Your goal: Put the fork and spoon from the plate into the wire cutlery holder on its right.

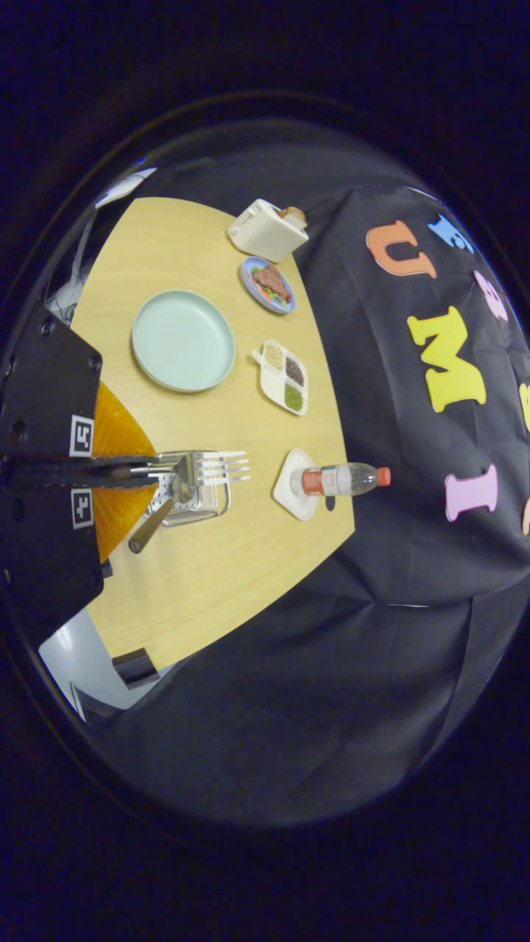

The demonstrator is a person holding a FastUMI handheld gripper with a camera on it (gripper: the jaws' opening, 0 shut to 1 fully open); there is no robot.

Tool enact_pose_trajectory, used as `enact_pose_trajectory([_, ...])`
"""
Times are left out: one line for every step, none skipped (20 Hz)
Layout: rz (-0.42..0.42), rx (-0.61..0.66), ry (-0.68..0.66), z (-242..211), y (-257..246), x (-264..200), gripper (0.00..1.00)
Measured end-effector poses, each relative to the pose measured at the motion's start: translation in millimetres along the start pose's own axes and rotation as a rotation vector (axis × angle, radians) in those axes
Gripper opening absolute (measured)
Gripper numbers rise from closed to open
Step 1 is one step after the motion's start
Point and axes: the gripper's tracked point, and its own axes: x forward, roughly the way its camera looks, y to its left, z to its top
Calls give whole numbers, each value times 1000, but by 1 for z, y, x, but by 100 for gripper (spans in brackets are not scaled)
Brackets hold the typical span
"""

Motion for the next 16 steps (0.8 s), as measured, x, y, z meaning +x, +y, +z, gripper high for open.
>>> enact_pose_trajectory([-12,-2,22,-2,-3,3,1])
enact_pose_trajectory([-18,-12,36,-4,-6,4,1])
enact_pose_trajectory([-23,-28,50,-7,-6,6,1])
enact_pose_trajectory([-25,-38,57,-7,-7,5,1])
enact_pose_trajectory([-26,-42,58,-6,-8,6,1])
enact_pose_trajectory([-29,-39,58,-4,-9,8,1])
enact_pose_trajectory([-26,-31,56,-2,-9,8,1])
enact_pose_trajectory([-23,-24,57,-1,-9,11,3])
enact_pose_trajectory([-23,-21,62,-2,-9,13,3])
enact_pose_trajectory([-25,-22,65,-2,-9,15,3])
enact_pose_trajectory([-27,-25,61,-1,-8,15,3])
enact_pose_trajectory([-24,-23,50,3,-8,17,3])
enact_pose_trajectory([-19,-23,37,4,-5,19,7])
enact_pose_trajectory([-23,-23,25,8,-4,20,7])
enact_pose_trajectory([-28,-20,13,10,-5,20,7])
enact_pose_trajectory([-31,-15,4,12,-5,21,7])
